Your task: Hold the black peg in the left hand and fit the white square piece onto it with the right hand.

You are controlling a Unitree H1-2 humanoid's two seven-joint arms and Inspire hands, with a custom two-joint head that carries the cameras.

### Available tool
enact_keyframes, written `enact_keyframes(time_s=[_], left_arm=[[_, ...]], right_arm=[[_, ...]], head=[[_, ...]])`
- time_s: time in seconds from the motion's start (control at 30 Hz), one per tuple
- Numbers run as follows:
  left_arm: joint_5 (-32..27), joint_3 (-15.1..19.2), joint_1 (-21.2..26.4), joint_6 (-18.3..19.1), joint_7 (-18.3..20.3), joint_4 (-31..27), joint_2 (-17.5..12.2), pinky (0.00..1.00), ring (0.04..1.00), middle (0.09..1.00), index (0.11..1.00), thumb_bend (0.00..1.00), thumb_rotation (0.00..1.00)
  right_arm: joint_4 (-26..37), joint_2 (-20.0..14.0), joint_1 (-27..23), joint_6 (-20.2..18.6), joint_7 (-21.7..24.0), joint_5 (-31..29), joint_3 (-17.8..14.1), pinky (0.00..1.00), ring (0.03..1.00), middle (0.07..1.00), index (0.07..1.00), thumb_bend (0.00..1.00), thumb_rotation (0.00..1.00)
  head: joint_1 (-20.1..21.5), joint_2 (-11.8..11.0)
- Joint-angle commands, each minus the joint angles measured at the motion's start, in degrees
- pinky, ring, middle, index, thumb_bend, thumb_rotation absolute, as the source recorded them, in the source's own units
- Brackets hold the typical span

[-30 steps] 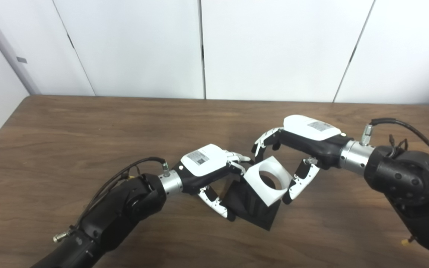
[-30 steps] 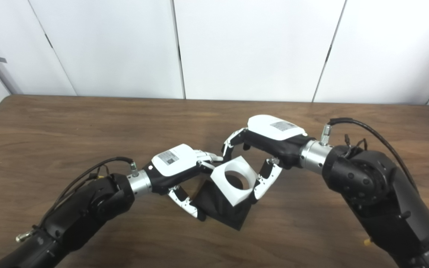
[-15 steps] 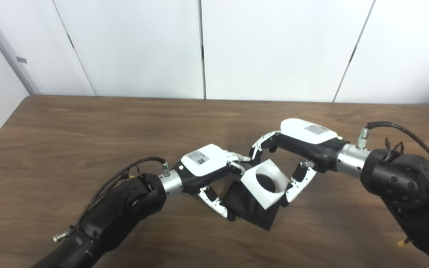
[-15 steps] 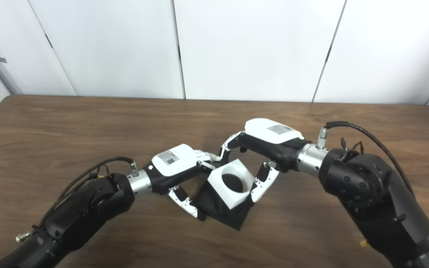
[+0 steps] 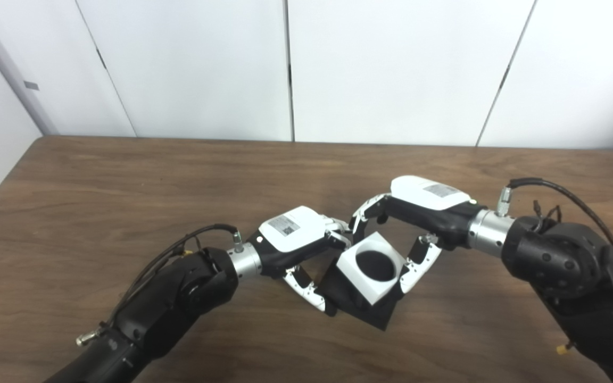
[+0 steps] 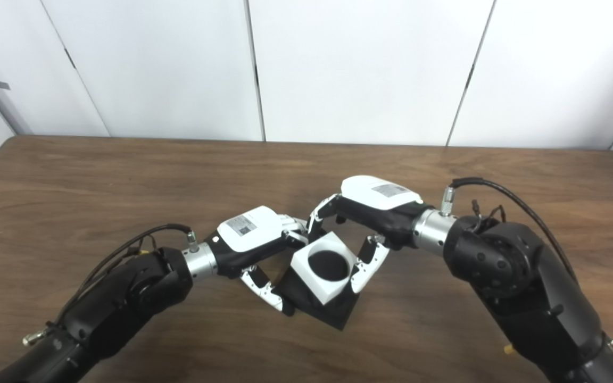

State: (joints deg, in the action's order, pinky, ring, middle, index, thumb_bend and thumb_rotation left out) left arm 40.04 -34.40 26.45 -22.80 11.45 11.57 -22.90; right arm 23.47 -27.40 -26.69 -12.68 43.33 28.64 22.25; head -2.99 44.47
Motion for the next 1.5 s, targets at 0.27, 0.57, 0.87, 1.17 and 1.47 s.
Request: enact_keyframes(time_s=[0.27,0.57,0.87,1.17,1.47], left_arm=[[3.99,-1.73,-1.07,1.46,3.82,0.97,-0.2,0.82,0.872,0.907,0.492,0.52,0.07],[3.26,-1.45,-1.12,1.47,4.08,0.9,-0.27,0.84,0.875,0.907,0.493,0.52,0.07],[3.22,-1.28,-1.03,1.36,4.23,0.91,-0.6,0.82,0.873,0.91,0.493,0.52,0.07],[3.07,-1.14,-1.07,0.99,3.9,1.32,-0.6,0.82,0.869,0.902,0.493,0.52,0.07],[2.97,-1.08,-1.13,0.65,3.65,1.65,-0.61,0.82,0.871,0.904,0.492,0.52,0.07]], right_arm=[[0.18,1.31,-3.83,1.47,2.04,2.38,3.6,0.73,0.837,0.768,0.479,0.52,0.13],[-0.69,-0.13,-4.07,-0.29,5.13,3.35,4.41,0.71,0.833,0.779,0.489,0.52,0.14],[-0.64,-1.02,-4.01,-2.19,7.12,2.94,3.38,0.69,0.828,0.832,0.782,0.91,0.27],[-0.37,-1.26,-3.82,-2.87,6.75,3.03,2.73,0.71,0.847,0.86,0.806,0.91,0.24],[-0.24,-1.69,-3.38,-2.75,5.73,2.07,0.87,0.72,0.844,0.861,0.801,0.91,0.22]], head=[[-0.1,0.31],[-0.03,0.55],[0.1,0.5],[0.09,0.45],[0.19,0.39]])
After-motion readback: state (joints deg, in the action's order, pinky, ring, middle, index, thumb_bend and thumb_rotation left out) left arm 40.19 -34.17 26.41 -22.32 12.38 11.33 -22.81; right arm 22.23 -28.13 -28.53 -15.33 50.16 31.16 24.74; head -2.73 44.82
